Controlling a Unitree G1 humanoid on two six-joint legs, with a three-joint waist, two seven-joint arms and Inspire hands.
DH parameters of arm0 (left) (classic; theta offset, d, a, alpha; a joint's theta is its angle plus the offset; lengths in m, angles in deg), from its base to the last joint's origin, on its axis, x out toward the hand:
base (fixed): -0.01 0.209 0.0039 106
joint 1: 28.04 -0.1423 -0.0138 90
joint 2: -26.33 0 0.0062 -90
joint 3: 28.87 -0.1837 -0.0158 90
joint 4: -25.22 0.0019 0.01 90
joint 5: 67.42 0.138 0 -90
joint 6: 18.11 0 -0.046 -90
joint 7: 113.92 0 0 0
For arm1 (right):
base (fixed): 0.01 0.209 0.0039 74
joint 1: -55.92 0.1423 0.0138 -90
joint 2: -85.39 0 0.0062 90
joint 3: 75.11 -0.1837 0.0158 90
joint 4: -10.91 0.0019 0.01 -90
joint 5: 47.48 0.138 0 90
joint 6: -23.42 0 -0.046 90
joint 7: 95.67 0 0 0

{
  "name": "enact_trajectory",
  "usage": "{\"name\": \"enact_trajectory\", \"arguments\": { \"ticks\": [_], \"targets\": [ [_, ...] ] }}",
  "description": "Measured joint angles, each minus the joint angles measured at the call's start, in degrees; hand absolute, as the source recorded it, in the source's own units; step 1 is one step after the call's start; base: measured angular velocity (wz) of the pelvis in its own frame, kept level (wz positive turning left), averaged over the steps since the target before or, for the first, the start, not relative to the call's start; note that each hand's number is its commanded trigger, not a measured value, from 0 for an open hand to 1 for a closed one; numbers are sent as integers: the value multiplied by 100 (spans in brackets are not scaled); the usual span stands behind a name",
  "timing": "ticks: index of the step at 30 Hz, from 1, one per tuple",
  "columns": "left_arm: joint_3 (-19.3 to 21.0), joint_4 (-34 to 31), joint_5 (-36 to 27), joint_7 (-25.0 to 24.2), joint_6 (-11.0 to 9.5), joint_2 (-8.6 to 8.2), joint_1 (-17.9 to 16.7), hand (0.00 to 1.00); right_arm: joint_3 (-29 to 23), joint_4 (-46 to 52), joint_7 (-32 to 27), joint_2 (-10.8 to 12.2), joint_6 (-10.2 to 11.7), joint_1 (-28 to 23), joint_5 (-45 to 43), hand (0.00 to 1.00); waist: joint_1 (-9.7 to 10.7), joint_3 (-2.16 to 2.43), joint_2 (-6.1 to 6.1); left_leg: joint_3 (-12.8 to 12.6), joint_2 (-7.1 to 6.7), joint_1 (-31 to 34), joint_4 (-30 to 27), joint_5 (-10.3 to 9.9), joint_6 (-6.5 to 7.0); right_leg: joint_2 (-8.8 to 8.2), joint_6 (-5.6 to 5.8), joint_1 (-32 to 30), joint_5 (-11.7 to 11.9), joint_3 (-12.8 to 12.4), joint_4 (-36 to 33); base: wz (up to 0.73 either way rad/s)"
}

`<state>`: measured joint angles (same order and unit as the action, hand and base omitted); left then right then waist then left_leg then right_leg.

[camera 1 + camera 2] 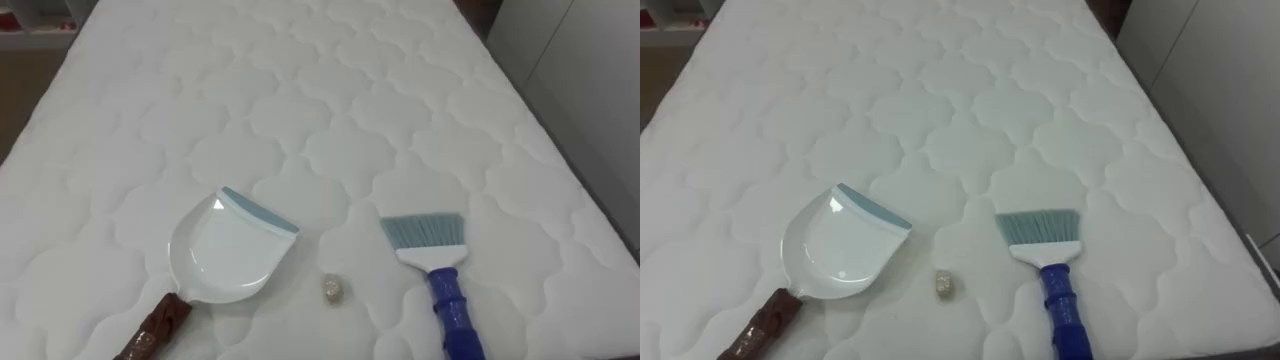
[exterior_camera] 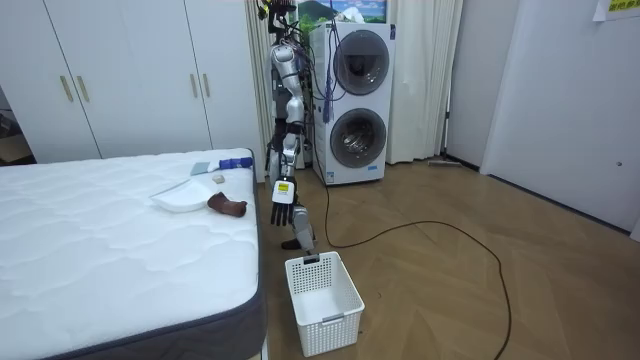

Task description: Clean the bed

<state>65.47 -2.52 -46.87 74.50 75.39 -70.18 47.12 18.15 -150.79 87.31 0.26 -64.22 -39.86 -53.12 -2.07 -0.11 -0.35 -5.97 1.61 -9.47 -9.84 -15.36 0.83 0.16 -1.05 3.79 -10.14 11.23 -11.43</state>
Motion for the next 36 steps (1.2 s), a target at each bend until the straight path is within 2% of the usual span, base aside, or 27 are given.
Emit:
{"name": "enact_trajectory", "arguments": {
  "ticks": [16, 22, 28, 34, 36],
  "targets": [
    [-1, -9, 39, 29, -7, 0, 26, 0, 2, -7, -49, 1, 5, 0, 189, 0, 10, -3, 9, 49, 2, 4, -3, 0, 0, -5, 0, 17, 1, 59, 6, 0],
    [183, -10, -4, 314, -52, 17, 110, 0, 0, -10, -48, 2, 5, 24, 271, 0, 7, -9, -23, 54, 0, 3, -7, 0, 0, -8, 0, 16, 0, 50, -2, 0],
    [284, -11, -358, 916, -295, 24, 153, 0, 0, -13, -26, 5, 5, 26, 542, 0, 3, -13, -86, 71, -5, -8, 13, 0, 0, 4, 2, 61, 6, 49, 80, 0],
    [746, -215, -1116, 1444, -485, 23, 216, 0, -11, 9, -46, 5, 56, 35, 506, 0, -15, -26, -129, 73, 0, -8, 17, 0, 0, 8, 3, 48, 7, 33, 82, 0],
    [895, -518, -1484, 1728, -663, 25, 232, 0, -15, 25, -51, 3, 108, 34, 395, 0, -13, -28, -122, 99, -3, 1, 18, 0, 0, 7, 4, 43, 7, 35, 80, 0]
  ]
}}
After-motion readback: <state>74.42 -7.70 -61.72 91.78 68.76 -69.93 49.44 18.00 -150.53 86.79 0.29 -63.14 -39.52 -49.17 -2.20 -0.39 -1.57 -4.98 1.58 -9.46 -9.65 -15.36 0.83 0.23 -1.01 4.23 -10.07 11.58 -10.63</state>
